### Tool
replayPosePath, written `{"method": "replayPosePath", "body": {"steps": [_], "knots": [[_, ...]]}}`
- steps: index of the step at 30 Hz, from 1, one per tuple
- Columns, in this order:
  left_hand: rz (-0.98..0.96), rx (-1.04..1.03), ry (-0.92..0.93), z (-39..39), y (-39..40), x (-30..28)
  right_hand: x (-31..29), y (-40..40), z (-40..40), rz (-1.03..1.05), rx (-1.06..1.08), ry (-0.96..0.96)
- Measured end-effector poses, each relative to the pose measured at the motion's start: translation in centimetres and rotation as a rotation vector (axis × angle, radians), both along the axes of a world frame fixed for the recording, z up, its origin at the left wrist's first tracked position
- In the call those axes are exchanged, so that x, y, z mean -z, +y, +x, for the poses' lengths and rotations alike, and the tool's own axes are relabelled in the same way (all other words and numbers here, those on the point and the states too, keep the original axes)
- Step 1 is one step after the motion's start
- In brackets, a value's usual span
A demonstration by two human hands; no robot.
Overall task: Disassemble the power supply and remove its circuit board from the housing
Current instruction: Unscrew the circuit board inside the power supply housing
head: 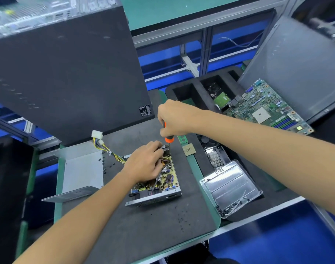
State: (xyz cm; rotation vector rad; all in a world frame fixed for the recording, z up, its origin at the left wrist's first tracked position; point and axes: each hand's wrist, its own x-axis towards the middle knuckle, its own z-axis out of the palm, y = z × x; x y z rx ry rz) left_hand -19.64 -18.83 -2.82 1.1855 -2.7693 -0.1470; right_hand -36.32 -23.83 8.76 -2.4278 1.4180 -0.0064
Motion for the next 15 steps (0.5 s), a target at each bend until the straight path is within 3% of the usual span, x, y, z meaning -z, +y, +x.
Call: {"method": "replayPosePath", "body": {"steps": [15], "knots": [[-0.023,-0.017,-0.001,0.04,-0.13,0.41,0.21,0.08,0.71,-0.062,-0.047,-0.014]]}}
